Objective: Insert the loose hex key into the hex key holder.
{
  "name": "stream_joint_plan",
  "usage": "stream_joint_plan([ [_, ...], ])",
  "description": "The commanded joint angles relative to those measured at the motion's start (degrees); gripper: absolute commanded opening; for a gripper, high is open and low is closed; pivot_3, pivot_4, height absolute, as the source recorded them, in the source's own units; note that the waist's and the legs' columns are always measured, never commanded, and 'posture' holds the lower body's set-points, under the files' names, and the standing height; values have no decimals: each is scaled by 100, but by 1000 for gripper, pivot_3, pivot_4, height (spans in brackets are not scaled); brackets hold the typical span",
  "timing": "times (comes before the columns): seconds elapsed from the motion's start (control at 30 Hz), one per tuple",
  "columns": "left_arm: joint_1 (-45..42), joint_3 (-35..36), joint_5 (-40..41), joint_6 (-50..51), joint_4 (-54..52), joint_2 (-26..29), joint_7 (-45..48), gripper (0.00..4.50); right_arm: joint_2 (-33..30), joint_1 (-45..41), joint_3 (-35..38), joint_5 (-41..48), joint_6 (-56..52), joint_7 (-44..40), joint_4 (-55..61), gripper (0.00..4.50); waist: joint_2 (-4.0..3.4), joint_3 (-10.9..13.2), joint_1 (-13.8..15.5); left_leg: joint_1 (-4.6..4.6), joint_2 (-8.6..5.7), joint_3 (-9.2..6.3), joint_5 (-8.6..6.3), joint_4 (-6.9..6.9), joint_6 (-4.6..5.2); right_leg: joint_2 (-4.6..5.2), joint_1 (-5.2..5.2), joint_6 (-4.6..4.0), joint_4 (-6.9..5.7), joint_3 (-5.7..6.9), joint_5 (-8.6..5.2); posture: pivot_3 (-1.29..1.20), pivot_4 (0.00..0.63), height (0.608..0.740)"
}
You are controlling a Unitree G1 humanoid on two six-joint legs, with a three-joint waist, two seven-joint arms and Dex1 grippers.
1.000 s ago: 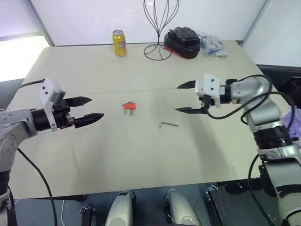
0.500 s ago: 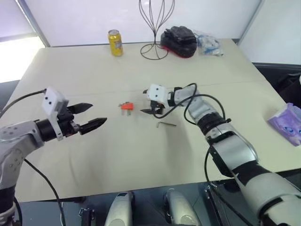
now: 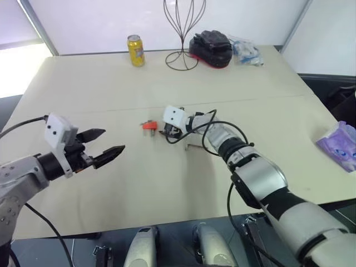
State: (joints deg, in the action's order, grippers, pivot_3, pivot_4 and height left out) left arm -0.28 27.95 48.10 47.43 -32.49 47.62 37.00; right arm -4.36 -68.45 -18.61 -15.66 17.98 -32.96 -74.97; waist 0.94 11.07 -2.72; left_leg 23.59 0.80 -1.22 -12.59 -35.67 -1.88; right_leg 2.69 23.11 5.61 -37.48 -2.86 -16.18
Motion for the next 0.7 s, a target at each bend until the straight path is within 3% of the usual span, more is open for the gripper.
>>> stream_joint_plan([
  [0.03, -19, 120, 71, -13, -160, 27, -98, 4472, 109, -194, 190, 16, -42, 198, 20, 4062, 0, 0, -1, 0, 0, 0, 0, 0, 0, -1, 0, 0, 0, 0, 0, 0, 150, 740],
  [0.7, 25, 66, -1, -124, -153, 31, -194, 4472, 739, 70, 300, -12, -397, 149, 47, 4062, 0, 0, -2, 0, -1, 0, 1, 4, 0, -3, 2, 0, 0, 1, 0, 0, 150, 740],
])
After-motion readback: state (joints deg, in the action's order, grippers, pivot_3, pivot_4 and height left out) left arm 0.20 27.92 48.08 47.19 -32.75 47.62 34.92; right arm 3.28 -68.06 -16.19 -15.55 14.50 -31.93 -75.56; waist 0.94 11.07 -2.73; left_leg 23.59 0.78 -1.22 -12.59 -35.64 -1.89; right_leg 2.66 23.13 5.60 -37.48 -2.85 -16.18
